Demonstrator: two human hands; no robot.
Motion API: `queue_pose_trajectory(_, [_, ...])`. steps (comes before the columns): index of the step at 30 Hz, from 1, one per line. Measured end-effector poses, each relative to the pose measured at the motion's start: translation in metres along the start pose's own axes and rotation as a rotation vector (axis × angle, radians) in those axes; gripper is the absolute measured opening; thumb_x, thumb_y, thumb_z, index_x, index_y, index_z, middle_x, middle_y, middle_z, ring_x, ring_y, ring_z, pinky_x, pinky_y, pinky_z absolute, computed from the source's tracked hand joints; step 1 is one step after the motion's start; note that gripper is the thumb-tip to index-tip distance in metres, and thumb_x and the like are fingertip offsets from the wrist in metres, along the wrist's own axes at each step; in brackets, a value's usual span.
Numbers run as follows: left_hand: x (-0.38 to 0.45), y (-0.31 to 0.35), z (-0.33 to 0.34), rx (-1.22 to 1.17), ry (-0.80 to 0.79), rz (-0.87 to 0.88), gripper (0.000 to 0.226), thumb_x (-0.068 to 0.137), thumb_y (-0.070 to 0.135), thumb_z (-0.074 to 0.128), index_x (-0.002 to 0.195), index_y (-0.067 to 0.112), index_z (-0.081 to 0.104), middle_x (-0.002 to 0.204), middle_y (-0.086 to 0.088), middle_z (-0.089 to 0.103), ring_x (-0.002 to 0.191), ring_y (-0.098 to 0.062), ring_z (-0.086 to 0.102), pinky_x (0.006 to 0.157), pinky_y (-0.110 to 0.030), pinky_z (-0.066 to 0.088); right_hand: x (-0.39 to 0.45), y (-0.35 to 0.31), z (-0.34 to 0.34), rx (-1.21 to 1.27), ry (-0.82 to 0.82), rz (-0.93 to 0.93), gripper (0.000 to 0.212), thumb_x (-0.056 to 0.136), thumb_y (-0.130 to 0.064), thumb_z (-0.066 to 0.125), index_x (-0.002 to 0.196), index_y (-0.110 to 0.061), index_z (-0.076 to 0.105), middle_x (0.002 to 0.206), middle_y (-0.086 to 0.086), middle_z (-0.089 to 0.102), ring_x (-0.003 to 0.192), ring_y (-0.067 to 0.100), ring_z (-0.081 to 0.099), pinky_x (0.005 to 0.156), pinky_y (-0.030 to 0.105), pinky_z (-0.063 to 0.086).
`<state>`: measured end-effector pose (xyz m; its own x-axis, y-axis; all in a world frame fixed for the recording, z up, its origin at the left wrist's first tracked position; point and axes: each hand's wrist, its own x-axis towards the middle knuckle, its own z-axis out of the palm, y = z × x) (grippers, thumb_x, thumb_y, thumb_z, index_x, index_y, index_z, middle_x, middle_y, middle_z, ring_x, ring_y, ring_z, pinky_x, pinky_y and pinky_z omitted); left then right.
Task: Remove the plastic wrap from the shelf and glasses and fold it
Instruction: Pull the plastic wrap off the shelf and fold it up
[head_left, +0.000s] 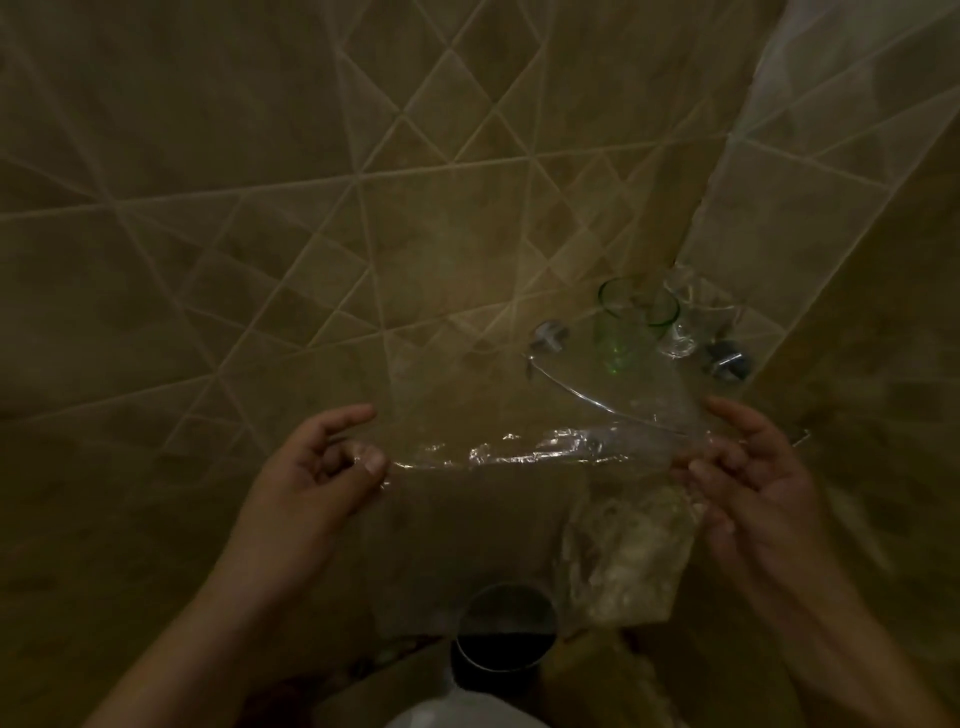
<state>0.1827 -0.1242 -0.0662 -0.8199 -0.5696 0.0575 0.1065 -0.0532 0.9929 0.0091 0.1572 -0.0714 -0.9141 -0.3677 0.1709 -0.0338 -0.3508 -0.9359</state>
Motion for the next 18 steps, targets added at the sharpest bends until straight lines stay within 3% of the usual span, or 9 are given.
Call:
queue_pose_trajectory(3, [-0.006, 0.013, 0.002, 0.039, 0.034, 0.109, 0.027, 0.072, 0.014, 0.064, 0.094, 0.029, 0.069, 0.069, 0.007, 0.066, 0.066, -0.007, 0.063, 0.065, -0.016, 0.054, -0.004, -0.009, 0.0, -0.169, 0.002, -0.067, 0.061, 0.048, -0.039, 0.089, 0.106, -0.03, 0.069, 0.074, -0.008, 0.069, 0.07, 0.005, 0.065, 0.064, 0.018, 0.054])
queue_pose_trajectory(6, [-0.013, 0.033, 0.0, 0.185, 0.035, 0.239, 0.023, 0.074, 0.017, 0.064, 0.091, 0.03, 0.07, 0.072, 0.008, 0.068, 0.066, -0.003, 0.065, 0.065, -0.013, 0.052, -0.007, -0.021, 0.0, -0.294, -0.008, -0.159, 0.061, 0.049, -0.052, 0.086, 0.104, -0.031, 0.07, 0.075, -0.01, 0.07, 0.07, 0.003, 0.065, 0.064, 0.017, 0.054])
queue_pose_trajectory(12, [-0.02, 0.06, -0.011, 0.389, 0.043, 0.354, 0.032, 0.068, 0.025, 0.069, 0.092, 0.046, 0.071, 0.084, 0.014, 0.074, 0.071, 0.005, 0.066, 0.064, -0.005, 0.048, -0.003, -0.051, 0.011, -0.399, -0.095, -0.282, 0.054, 0.056, -0.054, 0.081, 0.105, -0.034, 0.072, 0.08, -0.011, 0.071, 0.071, 0.002, 0.061, 0.067, 0.014, 0.052])
queue_pose_trajectory(16, [-0.021, 0.073, -0.019, 0.599, 0.049, 0.459, 0.035, 0.069, 0.035, 0.068, 0.099, 0.053, 0.064, 0.095, 0.019, 0.069, 0.08, 0.003, 0.066, 0.067, -0.004, 0.047, -0.003, -0.074, 0.02, -0.595, -0.153, -0.42, 0.027, 0.07, -0.039, 0.075, 0.096, -0.046, 0.07, 0.078, -0.02, 0.068, 0.064, -0.005, 0.059, 0.058, 0.006, 0.044])
queue_pose_trajectory(18, [-0.021, 0.081, -0.021, 0.683, 0.091, 0.529, 0.027, 0.071, 0.041, 0.065, 0.095, 0.053, 0.064, 0.098, 0.019, 0.067, 0.08, 0.004, 0.065, 0.064, -0.004, 0.047, -0.002, -0.085, 0.022, -0.71, -0.149, -0.492, 0.014, 0.074, -0.04, 0.073, 0.087, -0.044, 0.07, 0.079, -0.018, 0.064, 0.066, 0.0, 0.058, 0.057, 0.007, 0.042])
